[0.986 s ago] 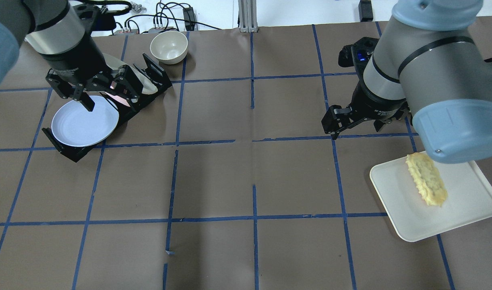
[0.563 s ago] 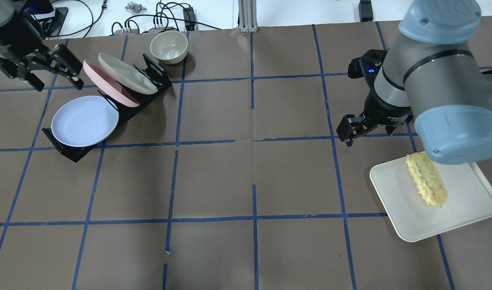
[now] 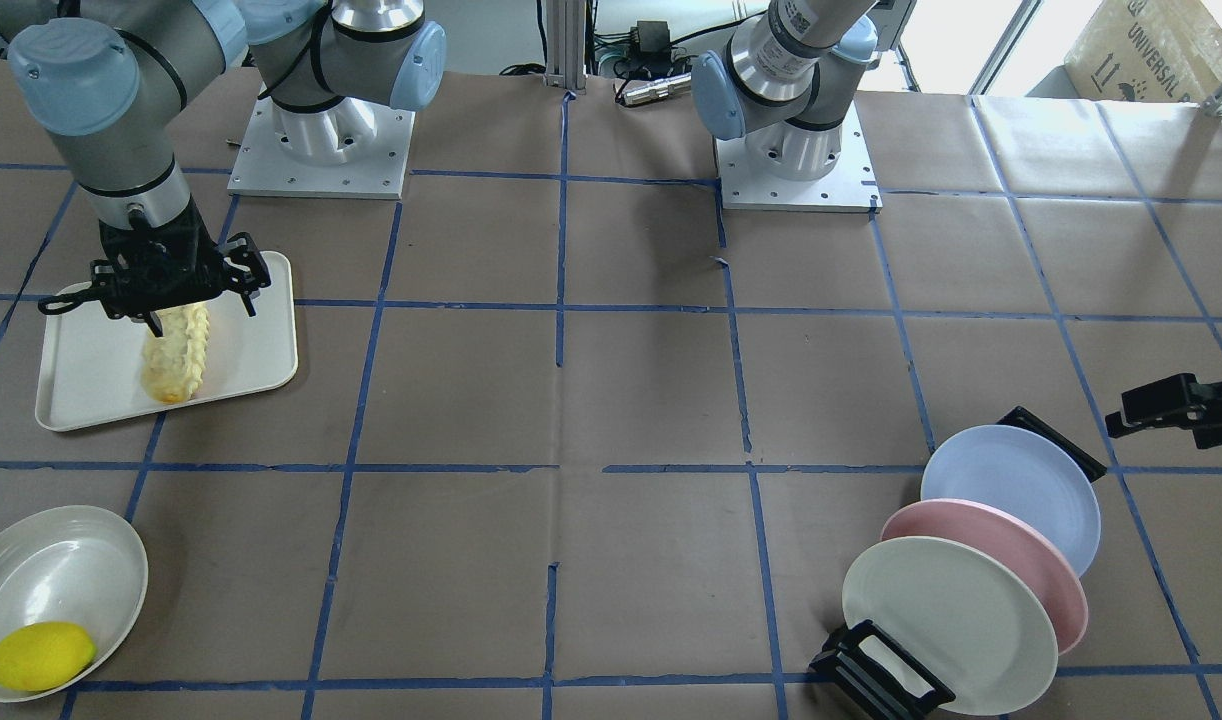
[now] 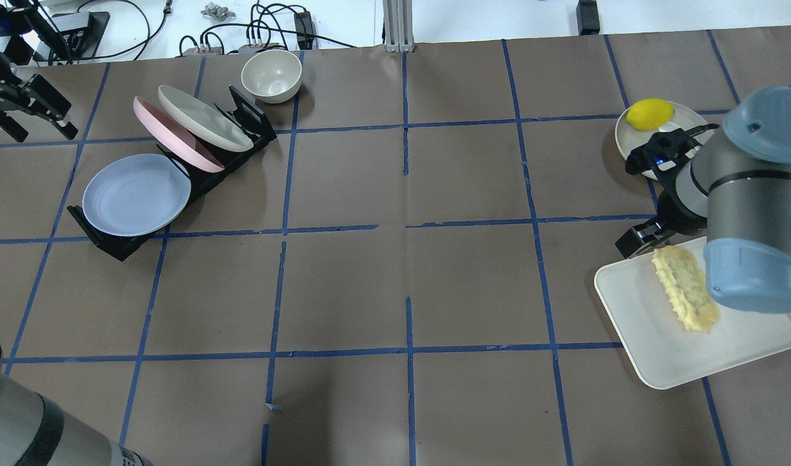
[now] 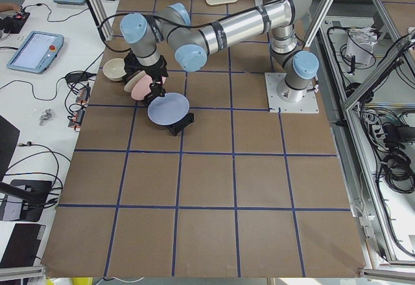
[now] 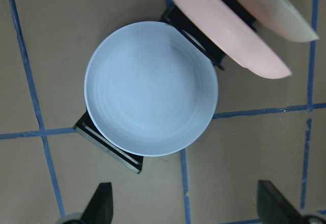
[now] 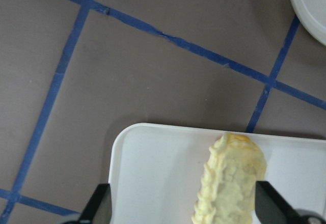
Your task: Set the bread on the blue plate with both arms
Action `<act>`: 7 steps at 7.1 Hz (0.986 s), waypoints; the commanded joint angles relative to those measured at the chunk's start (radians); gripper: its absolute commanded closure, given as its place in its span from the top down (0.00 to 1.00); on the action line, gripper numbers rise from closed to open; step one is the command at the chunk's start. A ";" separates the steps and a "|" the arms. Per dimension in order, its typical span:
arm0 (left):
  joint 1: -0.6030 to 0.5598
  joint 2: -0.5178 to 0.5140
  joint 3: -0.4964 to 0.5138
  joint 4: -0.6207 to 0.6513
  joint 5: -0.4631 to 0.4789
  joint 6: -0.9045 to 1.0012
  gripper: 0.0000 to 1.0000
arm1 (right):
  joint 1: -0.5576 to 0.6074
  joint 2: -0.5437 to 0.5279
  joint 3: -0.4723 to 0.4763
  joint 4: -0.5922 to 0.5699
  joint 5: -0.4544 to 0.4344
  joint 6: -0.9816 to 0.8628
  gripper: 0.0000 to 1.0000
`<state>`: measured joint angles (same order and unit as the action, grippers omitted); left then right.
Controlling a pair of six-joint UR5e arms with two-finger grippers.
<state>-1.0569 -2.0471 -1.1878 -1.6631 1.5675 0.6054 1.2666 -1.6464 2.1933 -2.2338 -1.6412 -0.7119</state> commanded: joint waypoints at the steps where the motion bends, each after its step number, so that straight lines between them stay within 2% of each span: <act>1: 0.057 -0.150 0.069 0.002 -0.007 0.066 1.00 | -0.112 0.121 0.040 -0.147 0.017 -0.105 1.00; 2: 0.060 -0.204 0.065 0.002 -0.061 0.067 1.00 | -0.165 0.185 0.042 -0.203 0.035 -0.107 1.00; 3: 0.060 -0.246 0.065 0.000 -0.064 0.065 0.99 | -0.186 0.222 0.045 -0.216 0.040 -0.104 1.00; 5: 0.092 -0.301 0.060 0.006 -0.069 0.068 0.98 | -0.197 0.226 0.094 -0.224 0.054 -0.104 1.00; 6: 0.097 -0.324 0.062 -0.001 -0.101 0.060 0.94 | -0.217 0.226 0.123 -0.260 0.054 -0.103 1.00; 7: 0.094 -0.317 0.056 -0.018 -0.144 0.063 0.59 | -0.220 0.221 0.126 -0.276 0.054 -0.104 0.94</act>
<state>-0.9656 -2.3567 -1.1274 -1.6657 1.4684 0.6688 1.0568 -1.4224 2.3023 -2.4839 -1.5884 -0.8154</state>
